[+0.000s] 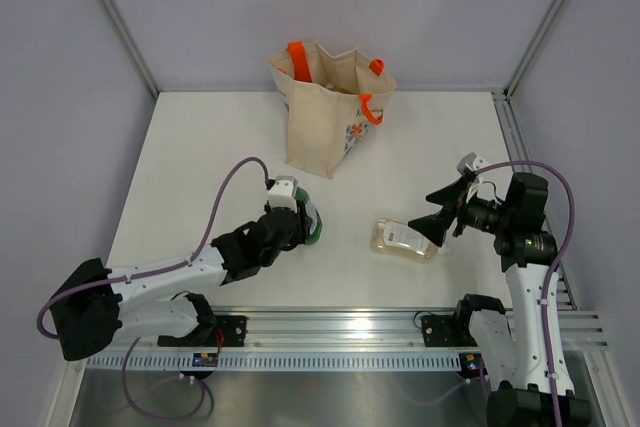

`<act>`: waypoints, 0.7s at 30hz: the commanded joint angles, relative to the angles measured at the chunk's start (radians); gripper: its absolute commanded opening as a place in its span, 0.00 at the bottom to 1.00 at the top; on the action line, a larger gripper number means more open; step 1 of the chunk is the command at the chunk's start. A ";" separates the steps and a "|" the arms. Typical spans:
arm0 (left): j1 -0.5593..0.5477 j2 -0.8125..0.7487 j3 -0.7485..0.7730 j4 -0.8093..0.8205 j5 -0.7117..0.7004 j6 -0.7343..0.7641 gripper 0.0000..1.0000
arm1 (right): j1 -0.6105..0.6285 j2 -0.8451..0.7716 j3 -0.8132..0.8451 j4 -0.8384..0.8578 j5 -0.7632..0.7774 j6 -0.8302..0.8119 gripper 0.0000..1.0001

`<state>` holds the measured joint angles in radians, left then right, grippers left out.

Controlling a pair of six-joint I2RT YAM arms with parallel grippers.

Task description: Place the personal care products into the canvas bag

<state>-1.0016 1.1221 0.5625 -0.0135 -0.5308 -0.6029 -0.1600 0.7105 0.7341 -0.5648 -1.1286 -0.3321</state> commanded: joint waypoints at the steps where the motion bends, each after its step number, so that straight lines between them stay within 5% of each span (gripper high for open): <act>1: 0.047 -0.070 0.040 0.257 0.173 0.080 0.00 | -0.009 0.000 -0.002 0.031 -0.037 0.008 0.99; 11: 0.216 -0.018 0.434 0.104 0.471 0.098 0.00 | -0.010 0.004 0.004 0.009 -0.057 -0.018 0.99; 21: 0.448 0.347 0.963 0.132 0.581 -0.064 0.00 | -0.010 0.015 0.010 0.002 -0.069 -0.018 0.99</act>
<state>-0.6117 1.3849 1.3632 -0.0734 -0.0025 -0.5865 -0.1646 0.7280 0.7341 -0.5720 -1.1572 -0.3370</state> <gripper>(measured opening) 0.403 0.993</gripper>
